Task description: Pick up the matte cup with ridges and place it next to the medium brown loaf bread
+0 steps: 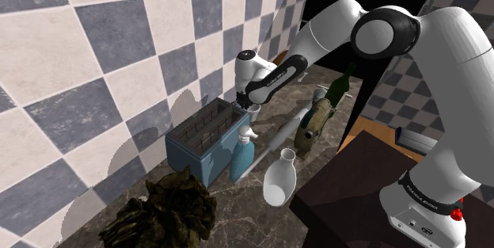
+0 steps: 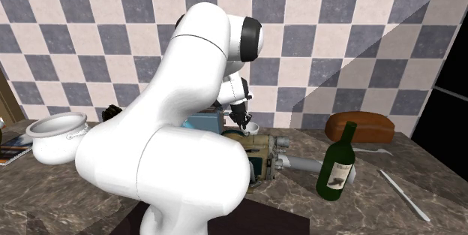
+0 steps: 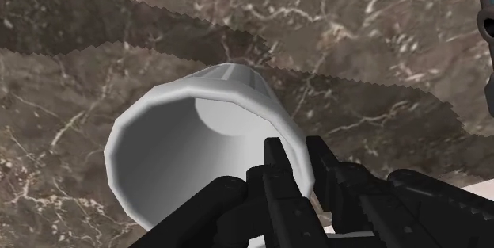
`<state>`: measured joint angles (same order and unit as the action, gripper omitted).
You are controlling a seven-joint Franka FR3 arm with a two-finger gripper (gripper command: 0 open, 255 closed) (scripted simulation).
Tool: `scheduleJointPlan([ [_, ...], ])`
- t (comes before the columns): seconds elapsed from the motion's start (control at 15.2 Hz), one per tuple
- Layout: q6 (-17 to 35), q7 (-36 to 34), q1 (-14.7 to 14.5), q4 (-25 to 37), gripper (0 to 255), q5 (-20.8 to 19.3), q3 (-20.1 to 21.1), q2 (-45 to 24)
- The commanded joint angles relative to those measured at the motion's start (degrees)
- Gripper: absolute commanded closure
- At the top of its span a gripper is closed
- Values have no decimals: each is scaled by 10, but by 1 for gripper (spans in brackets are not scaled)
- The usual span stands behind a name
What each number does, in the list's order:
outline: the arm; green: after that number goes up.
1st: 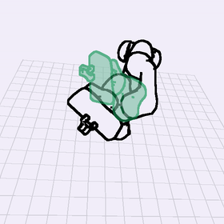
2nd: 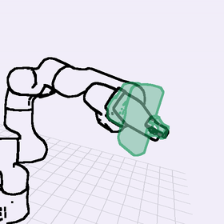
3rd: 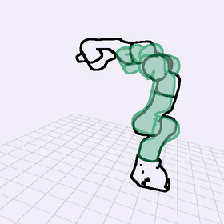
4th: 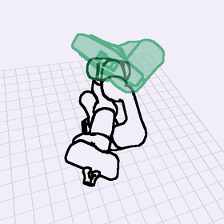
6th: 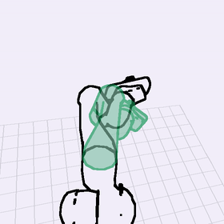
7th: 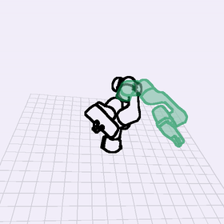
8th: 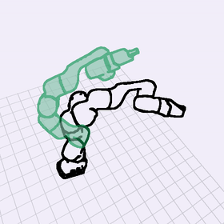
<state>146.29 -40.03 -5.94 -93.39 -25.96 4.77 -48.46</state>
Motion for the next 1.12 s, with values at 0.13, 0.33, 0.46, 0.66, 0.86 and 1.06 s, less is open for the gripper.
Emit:
scheduleJointPlan([
  [0.13,0,0,0,0,255,0,0,0],
  [0.33,-7,3,2,-6,255,2,3,13],
  [0.46,-15,6,4,-10,255,5,6,25],
  [0.66,-27,12,7,-17,255,9,10,43],
  [0.86,-39,17,9,-22,255,14,14,61],
  [1.06,-52,23,12,-26,255,18,19,78],
])
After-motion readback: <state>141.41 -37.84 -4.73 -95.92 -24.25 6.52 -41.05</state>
